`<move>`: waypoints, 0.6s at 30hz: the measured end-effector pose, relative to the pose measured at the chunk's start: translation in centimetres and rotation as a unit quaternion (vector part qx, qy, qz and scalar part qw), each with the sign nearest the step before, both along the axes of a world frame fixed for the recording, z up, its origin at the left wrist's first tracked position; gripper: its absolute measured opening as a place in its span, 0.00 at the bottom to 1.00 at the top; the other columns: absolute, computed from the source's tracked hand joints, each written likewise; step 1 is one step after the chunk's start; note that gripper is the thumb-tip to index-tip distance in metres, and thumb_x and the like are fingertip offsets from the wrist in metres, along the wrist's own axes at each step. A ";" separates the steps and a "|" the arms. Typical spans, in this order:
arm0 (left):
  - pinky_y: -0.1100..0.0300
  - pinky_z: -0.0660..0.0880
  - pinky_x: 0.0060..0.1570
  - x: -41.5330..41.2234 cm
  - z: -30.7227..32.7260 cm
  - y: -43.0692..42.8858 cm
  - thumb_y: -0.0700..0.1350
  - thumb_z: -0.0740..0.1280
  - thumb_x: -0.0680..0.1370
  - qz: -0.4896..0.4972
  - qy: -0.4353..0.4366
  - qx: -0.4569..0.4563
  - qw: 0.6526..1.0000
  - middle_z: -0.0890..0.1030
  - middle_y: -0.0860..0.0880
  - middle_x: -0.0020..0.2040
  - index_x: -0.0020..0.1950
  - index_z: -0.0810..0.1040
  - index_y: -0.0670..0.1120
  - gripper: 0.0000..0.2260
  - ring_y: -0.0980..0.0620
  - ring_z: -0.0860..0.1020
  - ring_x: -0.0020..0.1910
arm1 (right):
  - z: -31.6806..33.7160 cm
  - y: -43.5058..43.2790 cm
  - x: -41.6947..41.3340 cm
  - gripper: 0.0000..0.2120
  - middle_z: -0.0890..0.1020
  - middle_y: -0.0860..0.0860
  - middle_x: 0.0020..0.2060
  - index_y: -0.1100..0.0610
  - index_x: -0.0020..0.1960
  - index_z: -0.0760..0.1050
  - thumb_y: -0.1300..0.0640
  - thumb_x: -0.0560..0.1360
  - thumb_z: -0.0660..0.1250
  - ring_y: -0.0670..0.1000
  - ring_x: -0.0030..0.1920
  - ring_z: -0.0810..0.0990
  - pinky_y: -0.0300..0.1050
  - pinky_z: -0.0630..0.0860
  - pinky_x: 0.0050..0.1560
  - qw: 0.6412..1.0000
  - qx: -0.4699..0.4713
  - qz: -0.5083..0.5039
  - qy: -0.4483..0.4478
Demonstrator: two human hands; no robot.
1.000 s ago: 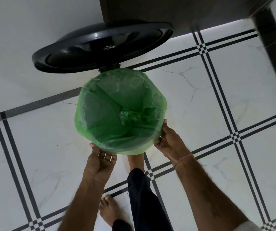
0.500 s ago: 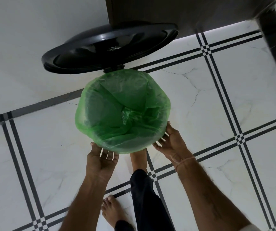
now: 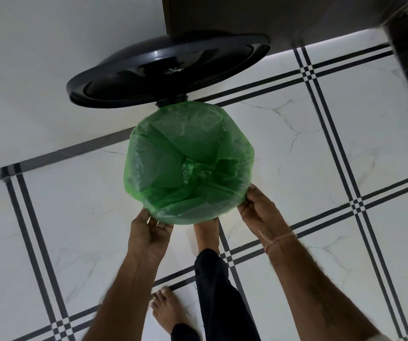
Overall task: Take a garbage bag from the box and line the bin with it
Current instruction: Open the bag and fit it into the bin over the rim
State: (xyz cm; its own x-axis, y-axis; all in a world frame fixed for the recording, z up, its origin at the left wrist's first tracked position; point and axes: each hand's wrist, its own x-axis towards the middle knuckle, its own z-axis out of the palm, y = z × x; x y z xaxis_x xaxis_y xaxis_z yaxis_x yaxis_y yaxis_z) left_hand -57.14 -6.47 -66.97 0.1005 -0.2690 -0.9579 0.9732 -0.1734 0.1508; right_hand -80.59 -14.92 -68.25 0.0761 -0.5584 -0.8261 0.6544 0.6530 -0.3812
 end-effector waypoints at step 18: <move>0.57 0.84 0.38 1.7 0.6 -0.8 0.46 0.70 0.80 -0.070 -0.030 -0.004 0.997 0.85 0.47 0.44 0.45 0.86 0.44 0.08 0.50 0.85 0.39 | 1.3 -0.9 -0.9 0.13 0.88 0.52 0.41 0.57 0.48 0.81 0.52 0.84 0.63 0.48 0.40 0.86 0.39 0.83 0.40 0.998 0.041 0.028 0.024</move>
State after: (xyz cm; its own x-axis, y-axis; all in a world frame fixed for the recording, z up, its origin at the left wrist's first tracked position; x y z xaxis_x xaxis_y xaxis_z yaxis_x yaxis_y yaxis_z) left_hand -55.42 -7.27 -66.32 0.1185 -0.2922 -0.9490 0.9287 -0.3056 0.2101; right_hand -81.46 -15.78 -66.91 0.0641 -0.4848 -0.8723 0.5979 0.7185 -0.3554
